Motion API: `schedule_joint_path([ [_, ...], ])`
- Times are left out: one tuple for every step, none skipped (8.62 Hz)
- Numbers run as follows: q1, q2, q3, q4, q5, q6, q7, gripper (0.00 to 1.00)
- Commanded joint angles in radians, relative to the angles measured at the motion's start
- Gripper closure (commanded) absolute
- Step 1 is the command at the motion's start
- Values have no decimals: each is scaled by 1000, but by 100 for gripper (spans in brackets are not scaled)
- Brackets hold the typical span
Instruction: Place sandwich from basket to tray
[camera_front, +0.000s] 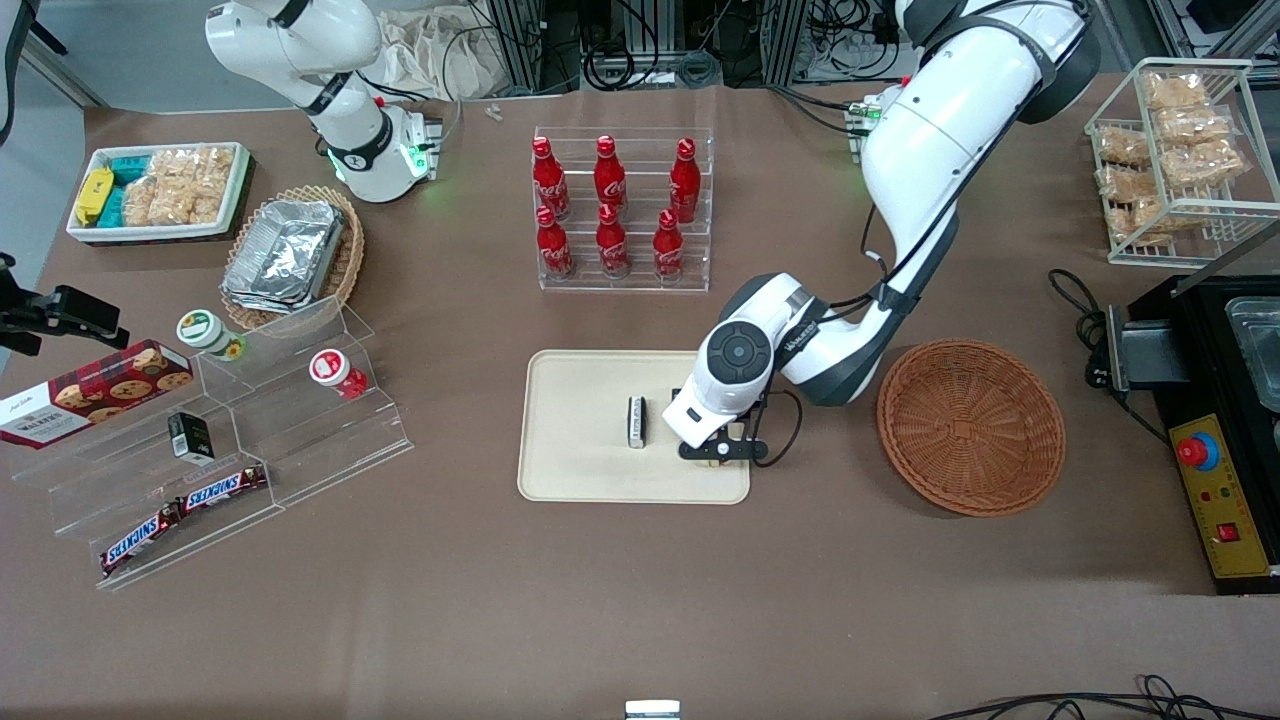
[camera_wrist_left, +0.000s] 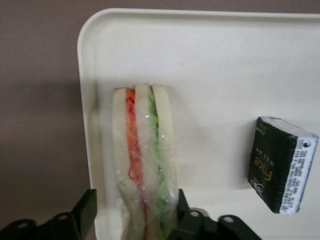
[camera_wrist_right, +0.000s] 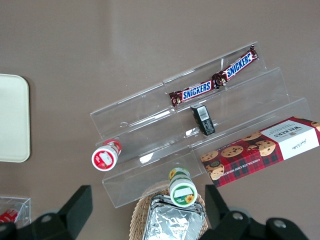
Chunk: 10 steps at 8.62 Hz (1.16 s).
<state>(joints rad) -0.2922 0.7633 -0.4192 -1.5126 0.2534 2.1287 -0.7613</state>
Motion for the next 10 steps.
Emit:
schedule_joint_path([
  [72, -89, -25, 15, -23, -149, 2, 1],
  [121, -154, -41, 19, -64, -224, 13, 1],
  [163, -224, -41, 19, -91, -286, 25, 1],
  [195, -295, -41, 20, -92, -353, 66, 1],
  [246, -359, -41, 19, -95, -396, 138, 1],
  [307, -422, -39, 17, -138, -430, 240, 1],
  [367, -470, -39, 17, -178, -464, 346, 1],
  [417, -522, -38, 14, -190, -490, 365, 0],
  [459, -550, -38, 15, -239, -534, 363, 0],
  [472, -585, -30, 15, -237, -561, 370, 0],
])
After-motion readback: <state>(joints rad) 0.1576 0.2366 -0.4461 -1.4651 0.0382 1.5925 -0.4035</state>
